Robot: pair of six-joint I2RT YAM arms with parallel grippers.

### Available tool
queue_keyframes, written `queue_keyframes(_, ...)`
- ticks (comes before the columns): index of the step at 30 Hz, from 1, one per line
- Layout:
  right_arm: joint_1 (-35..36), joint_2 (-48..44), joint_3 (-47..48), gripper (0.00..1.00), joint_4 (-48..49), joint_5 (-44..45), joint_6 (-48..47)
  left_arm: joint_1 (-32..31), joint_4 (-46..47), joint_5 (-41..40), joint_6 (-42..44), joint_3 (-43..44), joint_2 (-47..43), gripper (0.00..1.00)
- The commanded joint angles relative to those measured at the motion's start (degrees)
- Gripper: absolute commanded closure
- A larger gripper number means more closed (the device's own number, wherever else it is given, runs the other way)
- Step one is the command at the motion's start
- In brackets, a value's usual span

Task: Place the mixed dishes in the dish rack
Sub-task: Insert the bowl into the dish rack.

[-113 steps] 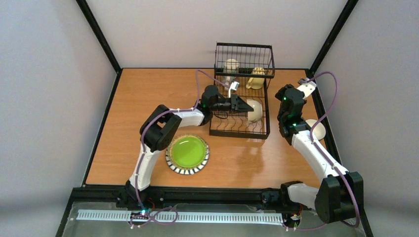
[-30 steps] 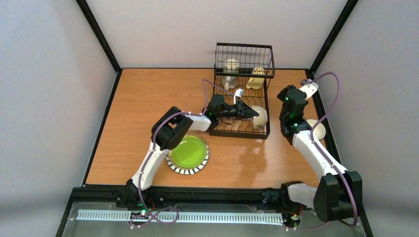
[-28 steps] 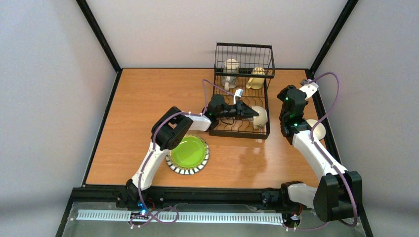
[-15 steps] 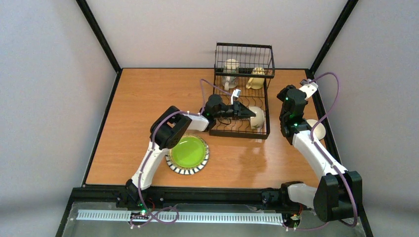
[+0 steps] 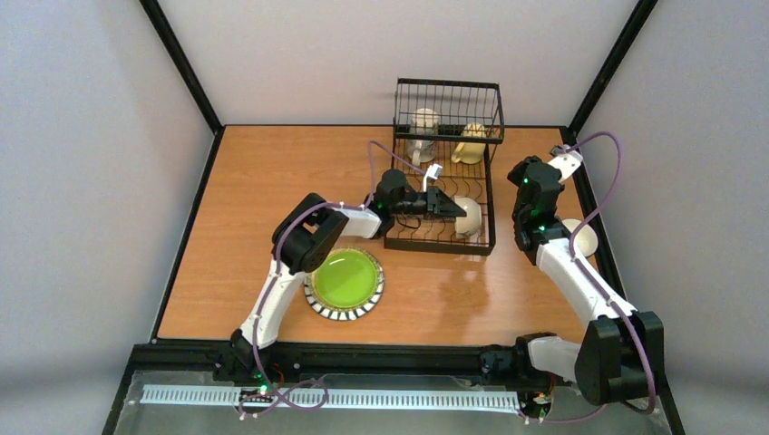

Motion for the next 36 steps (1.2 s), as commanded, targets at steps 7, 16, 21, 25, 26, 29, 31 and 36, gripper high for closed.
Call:
queue_keyframes(7, -0.5, 0.7, -1.0, 0.3, 1.0, 0.0, 1.2, 0.9, -11.4, -1.8, 6.2, -2.0, 0.0, 0.71)
queue_keyframes(16, -0.6, 0.6, -0.9, 0.3, 0.7, -0.3, 1.4, 1.1, -14.2, -3.5, 8.2, -3.5, -2.1, 0.42)
queue_keyframes(21, -0.6, 0.3, -0.7, 0.3, 0.4, -0.7, 1.5, 1.5, -15.8, -5.3, 9.4, -4.4, -4.2, 0.3)
queue_keyframes(25, -0.5, 0.0, -0.7, 0.3, 0.2, -0.8, 1.4, 1.6, -17.5, -6.9, 10.6, -4.8, -5.8, 0.24)
queue_keyframes(26, -0.5, -0.1, -0.7, 0.3, 0.1, -0.8, 1.4, 1.6, -17.8, -7.2, 10.8, -4.9, -6.1, 0.22)
queue_keyframes(29, -0.6, -0.3, -0.6, 0.3, 0.1, -1.0, 1.4, 1.6, -18.5, -8.2, 11.3, -5.1, -7.0, 0.19)
queue_keyframes(31, -0.6, -0.3, -0.6, 0.3, -0.1, -1.1, 1.4, 1.6, -18.6, -8.5, 11.4, -5.1, -7.6, 0.19)
queue_keyframes(36, -0.5, -0.8, -0.5, 0.3, -0.1, -1.2, 1.3, 1.6, -18.4, -9.7, 11.3, -4.8, -9.1, 0.18)
